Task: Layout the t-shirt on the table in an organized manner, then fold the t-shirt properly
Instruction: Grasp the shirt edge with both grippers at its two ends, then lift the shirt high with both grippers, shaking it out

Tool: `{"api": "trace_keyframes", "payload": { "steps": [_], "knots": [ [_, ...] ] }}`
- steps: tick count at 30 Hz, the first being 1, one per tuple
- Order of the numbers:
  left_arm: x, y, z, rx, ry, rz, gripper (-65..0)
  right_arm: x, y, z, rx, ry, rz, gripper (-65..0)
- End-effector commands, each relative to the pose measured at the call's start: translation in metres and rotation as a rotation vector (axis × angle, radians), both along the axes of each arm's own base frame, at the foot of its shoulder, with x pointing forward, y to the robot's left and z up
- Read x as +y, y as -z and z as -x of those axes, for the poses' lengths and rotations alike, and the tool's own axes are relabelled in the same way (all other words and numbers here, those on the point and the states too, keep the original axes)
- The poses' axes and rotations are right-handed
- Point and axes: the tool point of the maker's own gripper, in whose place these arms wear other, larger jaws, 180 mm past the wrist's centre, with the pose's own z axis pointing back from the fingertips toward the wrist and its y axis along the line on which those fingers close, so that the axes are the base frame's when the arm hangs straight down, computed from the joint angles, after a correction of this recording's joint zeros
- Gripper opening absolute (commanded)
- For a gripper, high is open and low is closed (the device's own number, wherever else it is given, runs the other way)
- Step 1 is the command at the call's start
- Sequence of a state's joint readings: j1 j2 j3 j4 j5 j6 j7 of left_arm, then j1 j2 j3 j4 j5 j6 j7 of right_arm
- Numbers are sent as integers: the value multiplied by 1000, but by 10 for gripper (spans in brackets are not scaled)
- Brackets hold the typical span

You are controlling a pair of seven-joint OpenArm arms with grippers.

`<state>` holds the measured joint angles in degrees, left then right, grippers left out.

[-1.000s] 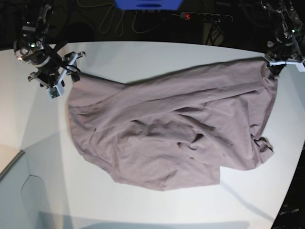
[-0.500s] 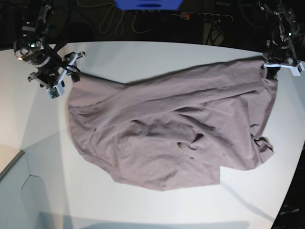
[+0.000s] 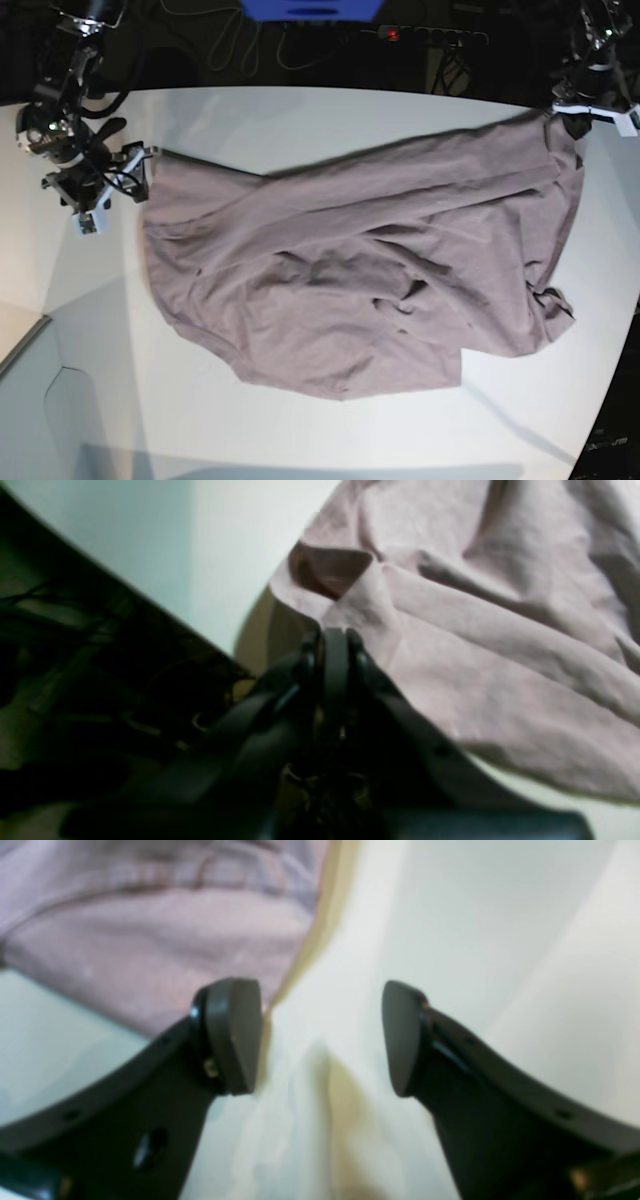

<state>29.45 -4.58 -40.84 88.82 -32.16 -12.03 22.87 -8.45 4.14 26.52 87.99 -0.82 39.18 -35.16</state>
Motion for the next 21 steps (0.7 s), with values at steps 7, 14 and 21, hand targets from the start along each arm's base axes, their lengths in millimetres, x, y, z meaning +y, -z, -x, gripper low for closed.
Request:
{"api": "trace_keyframes", "payload": {
  "steps": [7, 14, 21],
  "knots": [
    [23, -21, 3, -64, -56, -29, -650, 4, 1, -13, -19, -8, -35, -265],
    [25, -23, 2, -70, -63, -33, -650, 35, 9, -14, 6, -104, -52, -265],
    [25, -23, 2, -69, -62, -35, -650, 39, 29, -4, 65, -99, -82, -262]
  ]
}}
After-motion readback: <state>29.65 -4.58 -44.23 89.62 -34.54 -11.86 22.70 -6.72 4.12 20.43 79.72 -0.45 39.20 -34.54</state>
